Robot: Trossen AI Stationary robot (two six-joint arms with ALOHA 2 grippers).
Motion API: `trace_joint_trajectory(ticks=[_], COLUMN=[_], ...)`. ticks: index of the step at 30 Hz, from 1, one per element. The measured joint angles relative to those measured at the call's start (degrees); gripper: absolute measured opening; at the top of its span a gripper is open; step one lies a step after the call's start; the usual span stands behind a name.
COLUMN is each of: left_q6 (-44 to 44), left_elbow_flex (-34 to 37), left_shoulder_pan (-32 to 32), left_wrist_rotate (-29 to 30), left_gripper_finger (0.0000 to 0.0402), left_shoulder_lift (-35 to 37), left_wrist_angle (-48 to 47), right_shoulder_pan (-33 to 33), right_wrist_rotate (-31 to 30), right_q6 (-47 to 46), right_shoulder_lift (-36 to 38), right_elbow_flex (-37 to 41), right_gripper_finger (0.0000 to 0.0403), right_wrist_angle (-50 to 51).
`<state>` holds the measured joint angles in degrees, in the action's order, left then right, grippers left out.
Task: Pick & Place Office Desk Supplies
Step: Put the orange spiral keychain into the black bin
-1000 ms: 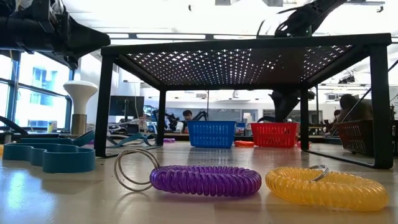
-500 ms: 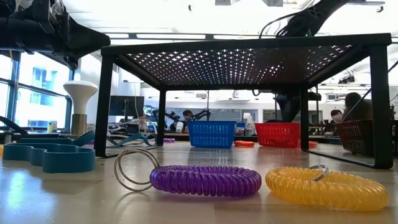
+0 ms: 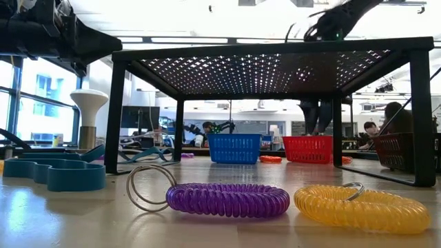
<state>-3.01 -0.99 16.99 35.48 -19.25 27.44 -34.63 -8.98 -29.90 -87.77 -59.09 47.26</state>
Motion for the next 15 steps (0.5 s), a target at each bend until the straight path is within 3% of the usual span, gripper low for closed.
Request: trace_joint_trajectory(ticks=[5,10,15], left_q6=[0.02,0.05,0.17], left_elbow_flex=[0.0,0.0,0.0], left_shoulder_pan=[0.0,0.0,0.0], left_wrist_rotate=[0.02,0.04,0.05], left_gripper_finger=[0.0066,0.0066,0.0066], left_shoulder_lift=[0.0,0.01,0.0], left_wrist_angle=[0.0,0.0,0.0], right_shoulder_pan=[0.97,2.83,4.39], right_wrist_rotate=[0.92,3.3,2.93], right_q6=[-1.78,-6.81,-9.56], right_shoulder_lift=[3.08,5.21,5.3], right_elbow_flex=[-4.26,-3.51,1.76], right_gripper_finger=[0.016,0.0138,0.0125], right_wrist_angle=[9.82,21.68,21.43])
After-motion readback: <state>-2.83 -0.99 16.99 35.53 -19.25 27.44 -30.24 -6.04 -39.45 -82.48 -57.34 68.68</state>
